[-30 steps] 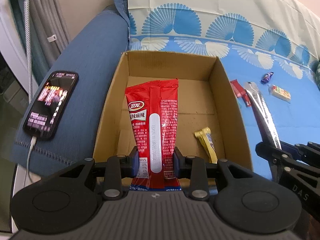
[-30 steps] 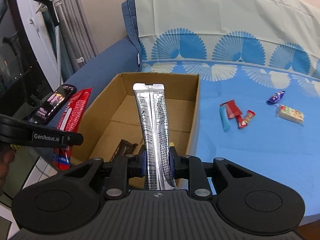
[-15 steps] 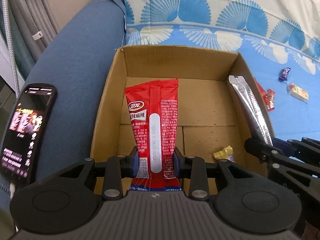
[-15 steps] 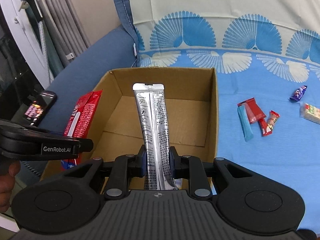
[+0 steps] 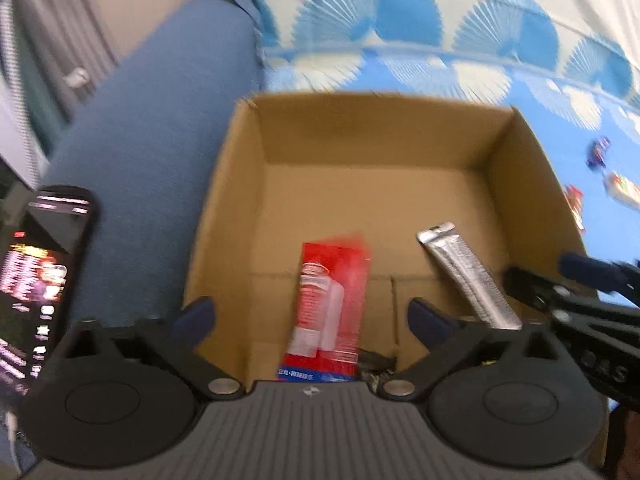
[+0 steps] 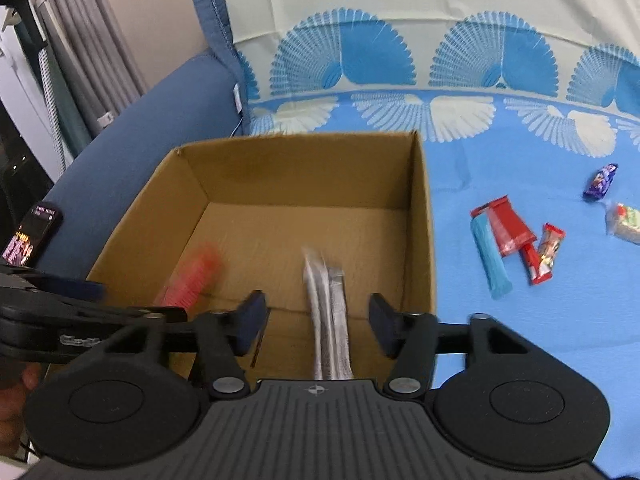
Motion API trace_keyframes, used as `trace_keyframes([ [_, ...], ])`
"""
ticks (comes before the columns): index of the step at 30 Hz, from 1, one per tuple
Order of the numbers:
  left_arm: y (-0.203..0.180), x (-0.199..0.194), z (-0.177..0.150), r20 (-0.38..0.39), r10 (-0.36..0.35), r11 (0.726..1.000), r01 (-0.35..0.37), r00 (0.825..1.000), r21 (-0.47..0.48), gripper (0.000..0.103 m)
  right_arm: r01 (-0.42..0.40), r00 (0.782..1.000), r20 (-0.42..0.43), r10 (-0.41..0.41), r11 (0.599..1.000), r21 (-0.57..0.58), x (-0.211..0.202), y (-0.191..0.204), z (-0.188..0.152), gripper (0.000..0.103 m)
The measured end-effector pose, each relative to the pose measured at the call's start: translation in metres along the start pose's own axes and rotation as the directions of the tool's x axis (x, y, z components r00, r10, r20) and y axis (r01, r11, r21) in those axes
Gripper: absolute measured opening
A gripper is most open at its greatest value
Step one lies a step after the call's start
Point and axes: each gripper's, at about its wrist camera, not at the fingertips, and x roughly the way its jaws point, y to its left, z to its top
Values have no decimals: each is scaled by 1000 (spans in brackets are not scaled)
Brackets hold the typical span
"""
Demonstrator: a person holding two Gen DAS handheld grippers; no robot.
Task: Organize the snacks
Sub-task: 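Open both tools to release the red and silver bars in the box, then lift both tools back from the box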
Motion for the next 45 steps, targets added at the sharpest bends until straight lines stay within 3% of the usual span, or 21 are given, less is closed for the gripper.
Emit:
trace_keyframes([
  [5,0,-8,-11,-68,-6,1000,6,998,1,103,-14,999,-32,13,999,-35,-16,2,-10,79],
  [14,-4,-64,-60,-93,-5,1000,4,996,-11,103,-29,999,-43,26,997,-67,-78,18,-45,88],
  [31,-20,-166,-131,11,10,1000,-10,1000,-5,103,-12,995,92,21,995,-101,-188,28,-101,92],
  [45,-31,-200,-151,73,21,1000,-21,997,11,103,-9,982,187,27,995,-97,-229,23,-119,93],
])
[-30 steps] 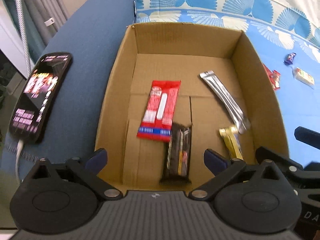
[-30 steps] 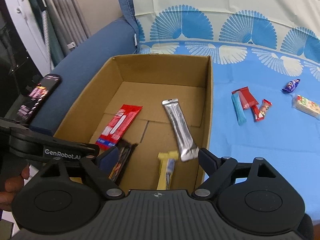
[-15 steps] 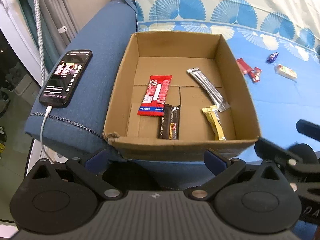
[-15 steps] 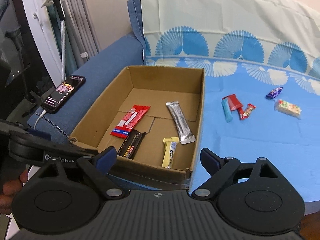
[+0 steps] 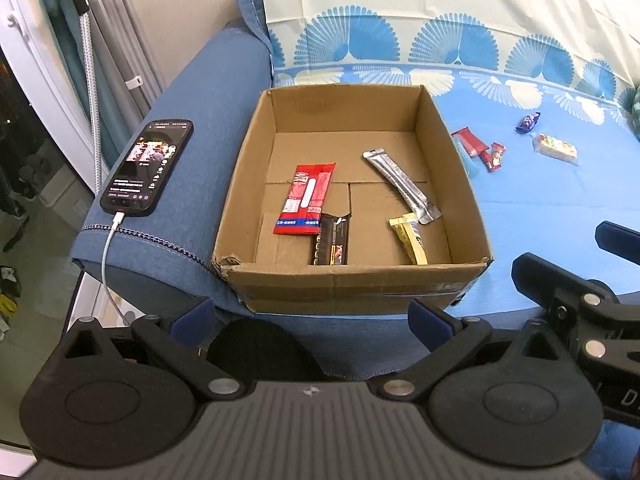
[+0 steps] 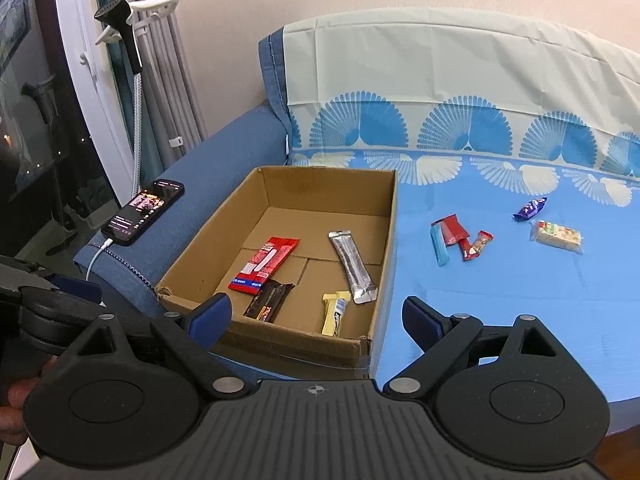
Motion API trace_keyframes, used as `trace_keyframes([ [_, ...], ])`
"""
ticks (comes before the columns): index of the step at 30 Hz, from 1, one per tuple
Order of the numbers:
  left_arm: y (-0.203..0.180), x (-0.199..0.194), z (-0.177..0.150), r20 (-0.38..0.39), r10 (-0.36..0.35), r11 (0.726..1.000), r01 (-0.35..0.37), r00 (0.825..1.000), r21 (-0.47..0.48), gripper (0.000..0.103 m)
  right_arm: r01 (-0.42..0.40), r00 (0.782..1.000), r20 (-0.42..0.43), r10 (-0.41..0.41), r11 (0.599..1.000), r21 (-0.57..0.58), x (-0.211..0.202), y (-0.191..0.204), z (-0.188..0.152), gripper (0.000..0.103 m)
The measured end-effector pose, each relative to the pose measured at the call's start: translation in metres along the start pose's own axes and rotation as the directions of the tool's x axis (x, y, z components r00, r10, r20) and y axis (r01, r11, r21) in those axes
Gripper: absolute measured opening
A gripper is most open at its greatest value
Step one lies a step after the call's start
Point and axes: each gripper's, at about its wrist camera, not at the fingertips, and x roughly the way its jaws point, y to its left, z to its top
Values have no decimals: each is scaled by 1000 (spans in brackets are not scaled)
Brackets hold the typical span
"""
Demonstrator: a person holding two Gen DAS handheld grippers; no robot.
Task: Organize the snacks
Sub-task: 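Lift both tools back from the box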
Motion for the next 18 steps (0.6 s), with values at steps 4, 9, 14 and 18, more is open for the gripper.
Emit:
trace_keyframes([
  [4,0,-2,-1,5,0,1000,0,1000,0,103,-2,1000,9,2,1000,2,-4,1,-2,93],
  [9,0,-2,-1,4,1,1000,-1,1000,1,103,-3,1000,8,3,1000,6,-3,1,-3,93],
  [14,-1,0,-1,-1,1,1000,-1,1000,1,103,-4,1000,3,4,1000,7,-2,0,-3,93],
  [18,-1,3,0,-9,1,1000,-1,1000,1,103,-5,1000,-3,5,1000,10,0,-1,-4,93],
])
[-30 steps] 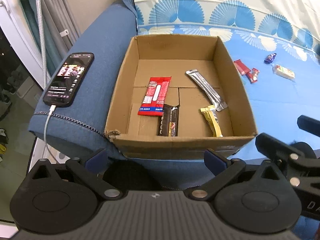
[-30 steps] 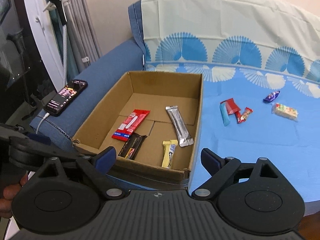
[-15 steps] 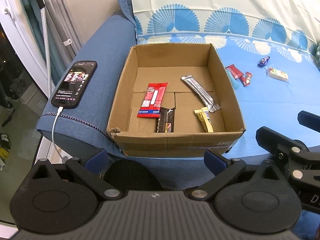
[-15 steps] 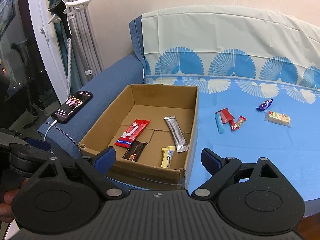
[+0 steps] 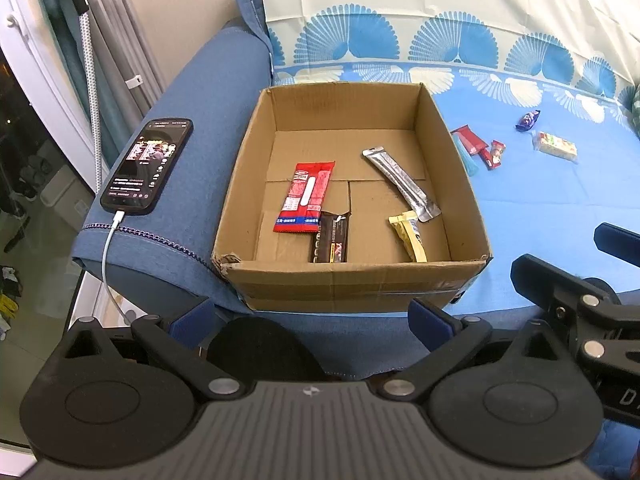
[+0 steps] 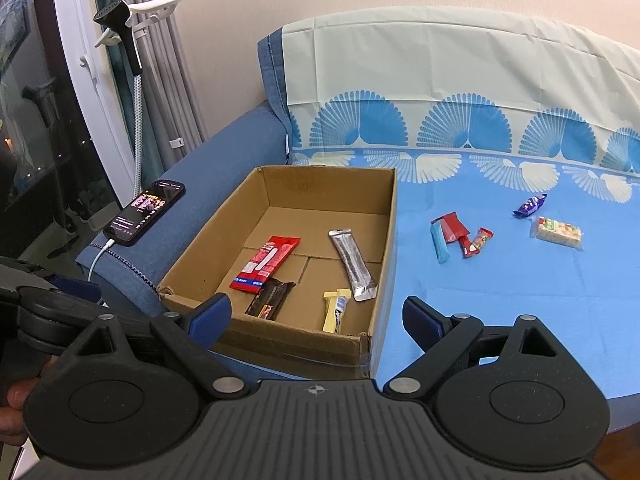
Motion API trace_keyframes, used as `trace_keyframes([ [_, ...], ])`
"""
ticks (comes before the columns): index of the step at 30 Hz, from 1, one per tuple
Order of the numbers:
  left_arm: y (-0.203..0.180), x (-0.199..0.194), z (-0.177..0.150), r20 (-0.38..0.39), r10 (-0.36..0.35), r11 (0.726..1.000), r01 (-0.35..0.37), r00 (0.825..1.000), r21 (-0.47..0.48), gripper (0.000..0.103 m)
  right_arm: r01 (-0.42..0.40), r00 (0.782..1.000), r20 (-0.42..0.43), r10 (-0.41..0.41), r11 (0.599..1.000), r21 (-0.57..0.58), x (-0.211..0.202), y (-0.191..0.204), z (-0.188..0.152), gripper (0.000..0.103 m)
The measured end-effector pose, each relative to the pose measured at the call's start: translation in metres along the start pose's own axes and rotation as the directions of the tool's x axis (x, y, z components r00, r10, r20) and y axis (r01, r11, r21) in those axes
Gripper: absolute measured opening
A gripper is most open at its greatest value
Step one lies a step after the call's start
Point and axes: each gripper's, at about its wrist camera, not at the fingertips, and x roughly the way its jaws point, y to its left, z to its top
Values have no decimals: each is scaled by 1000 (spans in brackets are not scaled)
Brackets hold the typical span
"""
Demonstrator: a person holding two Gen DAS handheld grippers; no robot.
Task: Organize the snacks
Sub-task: 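Lift both tools back from the box, then grasp the red wrapper with the left tool while the right grasps the clear nut bar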
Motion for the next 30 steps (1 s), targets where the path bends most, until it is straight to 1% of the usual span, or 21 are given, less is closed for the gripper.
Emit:
trace_keyframes([
  [5,-2,3,4,-10,0,1000,0,1000,2,103,-1,1000,-5,1,1000,5,4,-2,0,93],
  [8,-8,3,11,-6,4,1000,-4,1000,13,103,7,1000,12,-7,1000,13,3,-8,2,93],
  [10,-15,3,20,4,7,1000,-7,1000,26,103,30,999,34,-31,999,26,2,-18,4,93],
  [14,-39,5,46,17,-5,998,4,1000,59,103,97,993,65,-103,992,82,0,-51,6,93],
  [16,-57,9,64,19,-22,997,21,1000,74,103,136,987,67,-146,982,134,0,-78,6,93],
  [18,-78,16,83,21,-41,994,39,999,105,103,179,979,64,-193,967,181,1,-106,5,93],
  [20,-104,27,105,23,-66,985,61,998,159,103,212,972,57,-229,952,219,2,-133,3,93],
  [22,-132,43,128,21,-87,970,80,996,228,103,248,962,51,-269,934,256,5,-162,2,93],
  [23,-148,54,141,16,-97,957,89,995,275,103,263,957,46,-286,926,270,7,-175,1,93],
  [25,-178,78,166,1,-89,931,83,996,356,103,295,948,30,-318,908,298,14,-204,-1,93],
  [28,-223,124,200,-21,-70,879,72,997,472,103,313,943,-3,-334,882,353,34,-249,-1,93],
  [30,-249,159,219,-51,-59,844,77,997,531,103,328,939,-25,-344,869,370,51,-280,0,93],
])
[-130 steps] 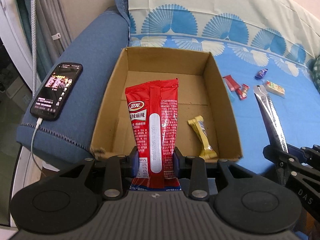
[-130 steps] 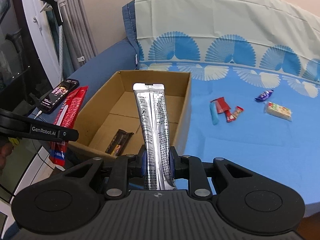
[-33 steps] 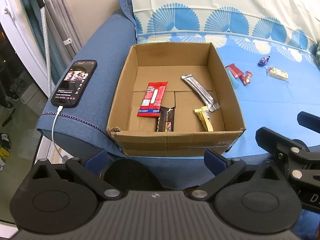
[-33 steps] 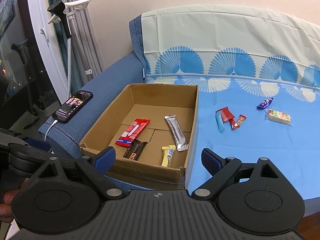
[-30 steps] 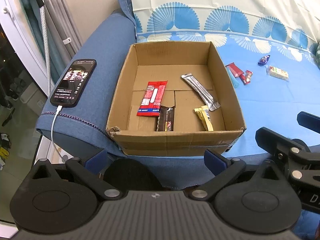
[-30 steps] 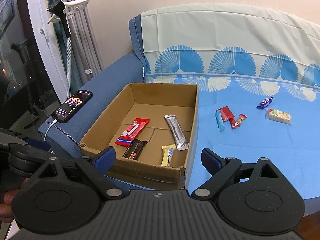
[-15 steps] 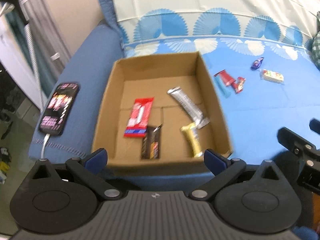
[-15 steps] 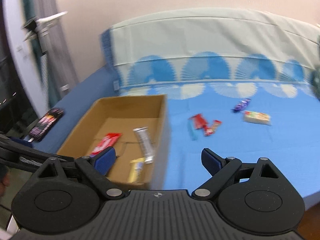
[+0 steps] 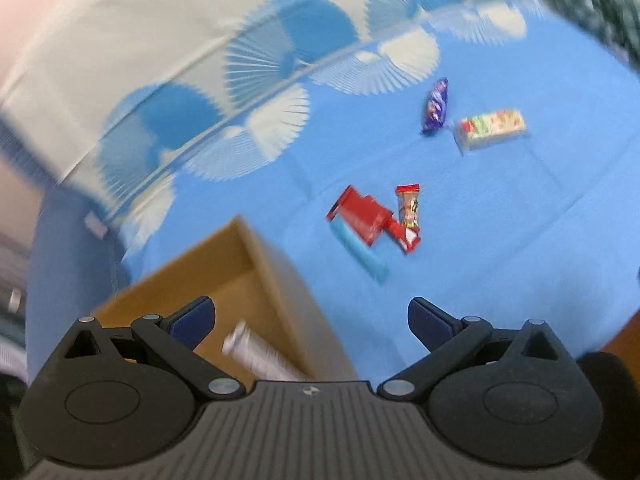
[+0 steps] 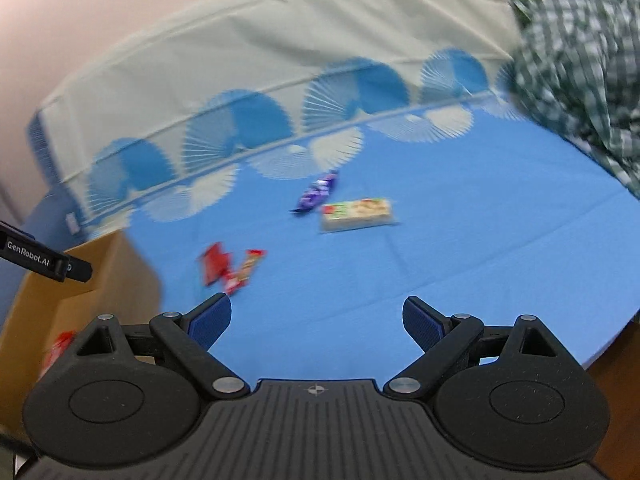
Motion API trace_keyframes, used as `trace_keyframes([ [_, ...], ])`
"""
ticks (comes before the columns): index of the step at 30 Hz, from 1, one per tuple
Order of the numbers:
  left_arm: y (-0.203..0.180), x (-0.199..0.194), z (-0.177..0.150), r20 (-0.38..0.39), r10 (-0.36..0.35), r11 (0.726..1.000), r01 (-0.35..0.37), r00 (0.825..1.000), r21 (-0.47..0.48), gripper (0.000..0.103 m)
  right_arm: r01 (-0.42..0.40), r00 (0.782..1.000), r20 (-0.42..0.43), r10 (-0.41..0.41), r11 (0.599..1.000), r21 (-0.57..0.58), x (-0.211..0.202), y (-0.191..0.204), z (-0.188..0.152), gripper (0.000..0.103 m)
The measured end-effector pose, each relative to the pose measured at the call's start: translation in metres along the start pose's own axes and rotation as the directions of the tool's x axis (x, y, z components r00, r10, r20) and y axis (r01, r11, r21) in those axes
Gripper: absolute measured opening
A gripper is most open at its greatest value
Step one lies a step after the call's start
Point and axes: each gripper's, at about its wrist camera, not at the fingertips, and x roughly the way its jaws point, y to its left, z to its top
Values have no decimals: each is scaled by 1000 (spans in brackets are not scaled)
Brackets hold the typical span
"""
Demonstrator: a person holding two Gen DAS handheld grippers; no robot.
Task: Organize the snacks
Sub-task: 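Grasp the red wrapper with the left tool while the right grasps the clear nut bar, then carry the red wrapper and clear nut bar toward the box with both tools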
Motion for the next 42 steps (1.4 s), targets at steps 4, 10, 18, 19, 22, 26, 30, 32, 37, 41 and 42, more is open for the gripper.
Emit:
trace_keyframes([
  [4,-16,76,43,-91,-30,994,39,995,100,103,24,999,-37,-26,998,-51,70,-33,27,93],
  [10,-29,176,80,-194,-18,970,64,981,233,103,39,994,-92,-66,960,-277,191,-54,72,94],
  [18,-24,246,99,-277,-62,937,151,959,314,103,-65,983,-184,-28,874,-482,301,-45,98,98],
  [19,-20,248,103,-281,-87,937,174,956,302,103,-79,979,-201,-31,855,-513,312,-43,98,98],
  [22,-11,259,111,-309,-126,951,204,943,234,103,-101,972,-231,-41,817,-568,334,-39,97,101],
  [26,1,258,109,-307,-200,957,252,930,141,67,-145,967,-252,15,849,-508,342,-44,103,87],
  [30,11,241,109,-253,-231,966,253,939,59,37,-147,976,-215,32,826,-544,327,-39,95,38],
  [32,18,232,108,-236,-250,965,261,939,16,22,-128,978,-210,12,827,-548,319,-38,91,38],
  [37,26,217,100,-205,-247,967,253,947,5,14,-96,977,-212,-11,868,-488,297,-46,79,38],
  [41,22,183,98,-141,-246,969,246,959,-18,5,-57,977,-209,-35,906,-419,275,-57,68,38],
  [42,22,172,96,-121,-254,967,252,960,-33,1,-50,978,-203,-36,913,-404,267,-59,65,38],
])
